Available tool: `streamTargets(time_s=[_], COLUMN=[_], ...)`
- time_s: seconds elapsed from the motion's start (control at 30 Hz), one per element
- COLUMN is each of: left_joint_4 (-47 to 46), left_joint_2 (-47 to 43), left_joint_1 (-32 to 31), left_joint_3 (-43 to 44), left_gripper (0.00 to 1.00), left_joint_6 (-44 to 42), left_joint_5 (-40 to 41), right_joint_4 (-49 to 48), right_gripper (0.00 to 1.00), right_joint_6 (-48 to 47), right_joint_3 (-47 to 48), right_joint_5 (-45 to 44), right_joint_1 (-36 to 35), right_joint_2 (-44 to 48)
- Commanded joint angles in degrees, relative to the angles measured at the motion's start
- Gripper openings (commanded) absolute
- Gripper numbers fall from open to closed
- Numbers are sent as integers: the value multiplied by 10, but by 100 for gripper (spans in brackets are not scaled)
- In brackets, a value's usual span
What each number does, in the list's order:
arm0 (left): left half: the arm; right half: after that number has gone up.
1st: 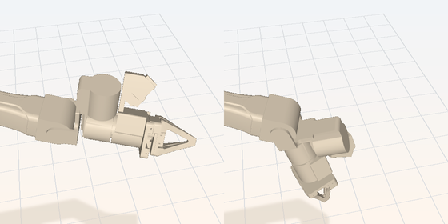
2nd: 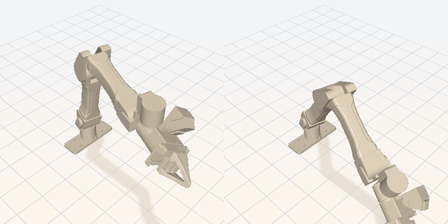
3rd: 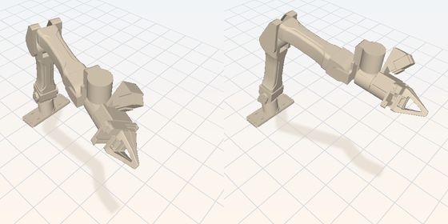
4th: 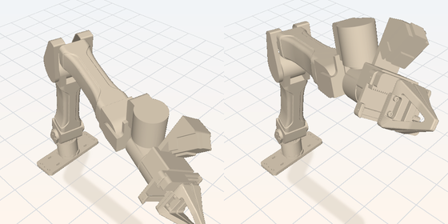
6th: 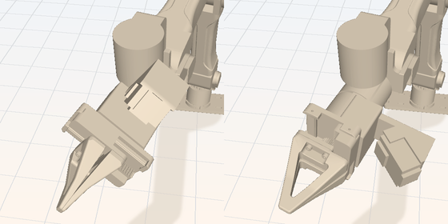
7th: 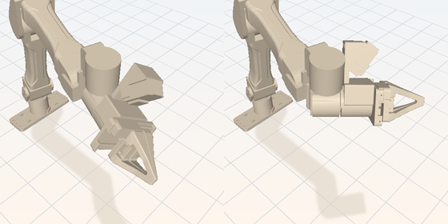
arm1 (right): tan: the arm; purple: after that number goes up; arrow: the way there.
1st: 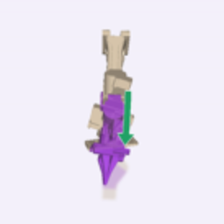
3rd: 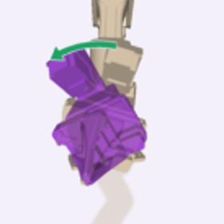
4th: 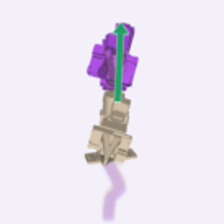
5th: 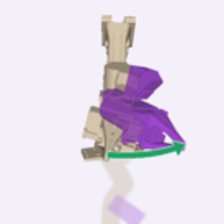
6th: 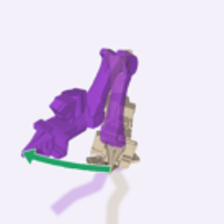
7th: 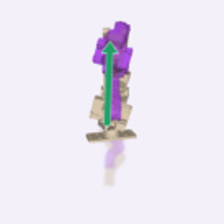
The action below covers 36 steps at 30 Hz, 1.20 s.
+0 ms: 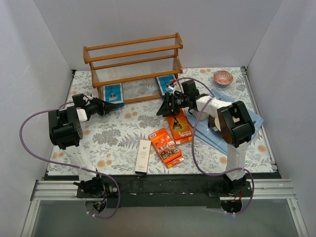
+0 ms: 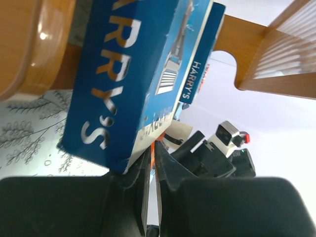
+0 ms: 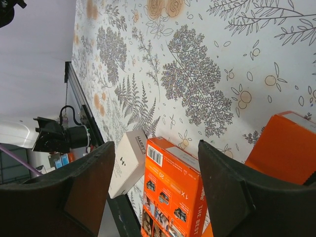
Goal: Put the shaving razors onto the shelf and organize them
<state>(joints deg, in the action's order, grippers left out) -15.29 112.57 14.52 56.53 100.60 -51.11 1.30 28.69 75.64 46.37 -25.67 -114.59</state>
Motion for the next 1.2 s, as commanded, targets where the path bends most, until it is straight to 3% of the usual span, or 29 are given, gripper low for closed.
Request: streamTargets(time_s=[0.0, 0.17, 0.3, 0.43, 0.47, 0.5, 0.6, 0.83, 0.97, 1.17], left_joint_4=[51, 73, 71, 140, 151, 181, 238, 317, 282, 243], left_joint_2=[-66, -108, -144, -216, -228, -241, -302, -432, -473, -478], left_joint_1=[7, 16, 16, 16, 16, 16, 16, -53, -87, -87], left_joint_3=[-13, -44, -75, -105, -120, -132, -183, -249, -291, -300], left_gripper=[8, 0, 0, 1, 10, 30, 50, 64, 70, 71], left_joint_6=[-47, -63, -71, -129, -152, -160, -181, -235, -233, -224], left_joint_5=[42, 50, 43, 40, 36, 34, 33, 14, 15, -10], right_joint_4=[-1, 1, 1, 59, 76, 106, 168, 235, 271, 295], right_gripper=[75, 75, 75, 75, 75, 75, 76, 77, 78, 80], right_joint_6=[-14, -15, -23, -108, -146, -169, -244, -350, -386, -376], right_joint_3=[3, 2, 0, 12, 13, 15, 7, -75, -143, -224], right_joint_5=[-2, -1, 5, -25, -39, -57, -110, -188, -234, -235], right_joint_1=[2, 2, 2, -2, -2, -3, -10, -45, -77, -80], right_joint_2=[33, 37, 43, 53, 63, 69, 102, 214, 290, 353])
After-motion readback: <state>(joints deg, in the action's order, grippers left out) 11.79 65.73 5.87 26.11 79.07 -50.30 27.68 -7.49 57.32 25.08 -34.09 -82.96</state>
